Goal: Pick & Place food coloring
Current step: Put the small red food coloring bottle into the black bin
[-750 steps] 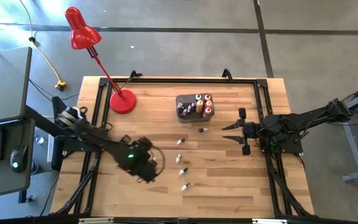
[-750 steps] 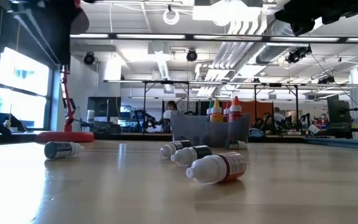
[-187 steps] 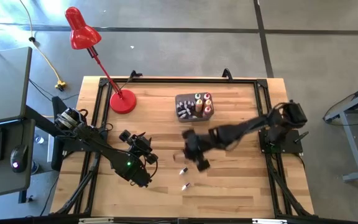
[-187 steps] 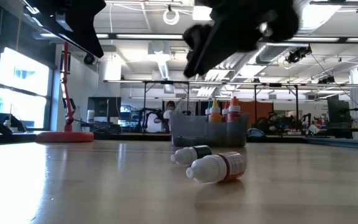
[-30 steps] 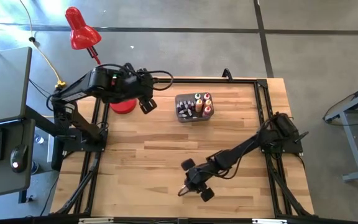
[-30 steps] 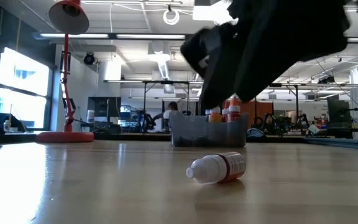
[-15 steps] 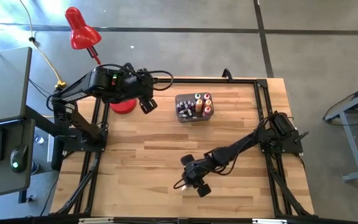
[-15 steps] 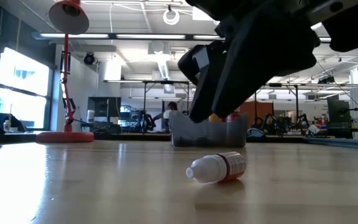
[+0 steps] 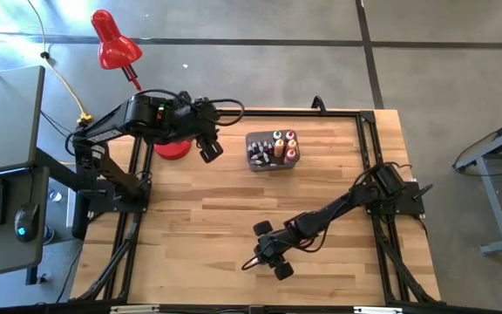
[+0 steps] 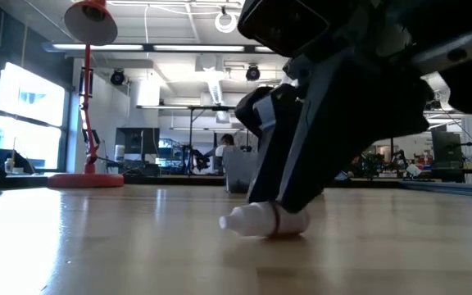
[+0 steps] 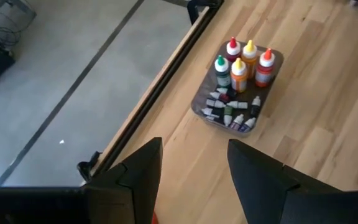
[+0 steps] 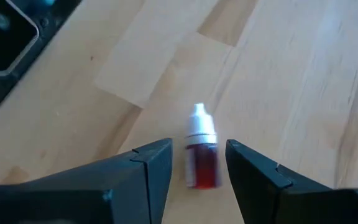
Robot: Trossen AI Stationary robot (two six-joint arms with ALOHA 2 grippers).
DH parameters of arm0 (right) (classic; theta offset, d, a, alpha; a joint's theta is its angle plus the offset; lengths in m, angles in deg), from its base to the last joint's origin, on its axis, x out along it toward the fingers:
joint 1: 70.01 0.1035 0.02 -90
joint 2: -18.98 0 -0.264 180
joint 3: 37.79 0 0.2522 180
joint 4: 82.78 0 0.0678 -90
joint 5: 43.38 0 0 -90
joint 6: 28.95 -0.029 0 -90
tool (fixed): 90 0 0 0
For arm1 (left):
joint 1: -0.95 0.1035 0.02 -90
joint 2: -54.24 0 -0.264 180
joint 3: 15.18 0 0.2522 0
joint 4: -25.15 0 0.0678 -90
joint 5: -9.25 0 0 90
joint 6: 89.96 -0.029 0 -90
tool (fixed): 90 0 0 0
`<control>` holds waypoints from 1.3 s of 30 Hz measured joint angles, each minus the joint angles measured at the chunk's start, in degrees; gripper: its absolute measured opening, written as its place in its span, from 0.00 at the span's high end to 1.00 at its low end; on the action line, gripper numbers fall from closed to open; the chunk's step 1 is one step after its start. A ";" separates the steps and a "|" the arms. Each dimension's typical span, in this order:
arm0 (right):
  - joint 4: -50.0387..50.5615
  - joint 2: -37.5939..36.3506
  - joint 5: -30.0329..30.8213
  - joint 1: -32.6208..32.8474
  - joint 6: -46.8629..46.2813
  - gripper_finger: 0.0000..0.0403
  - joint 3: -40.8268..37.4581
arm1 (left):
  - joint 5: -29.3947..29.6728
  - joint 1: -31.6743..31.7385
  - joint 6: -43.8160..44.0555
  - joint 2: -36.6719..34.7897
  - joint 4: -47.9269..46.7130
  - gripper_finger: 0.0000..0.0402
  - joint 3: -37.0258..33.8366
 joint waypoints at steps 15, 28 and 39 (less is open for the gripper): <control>0.68 0.27 6.10 1.00 -5.91 0.64 0.03 | -1.68 0.00 1.57 0.00 0.02 0.56 0.00; -1.15 3.54 10.27 0.84 -5.96 0.77 0.24 | -1.70 0.00 1.03 0.00 0.02 0.56 0.00; 1.99 -3.13 15.34 -2.51 -3.01 0.81 -0.13 | -1.68 0.00 1.03 0.00 0.02 0.56 0.00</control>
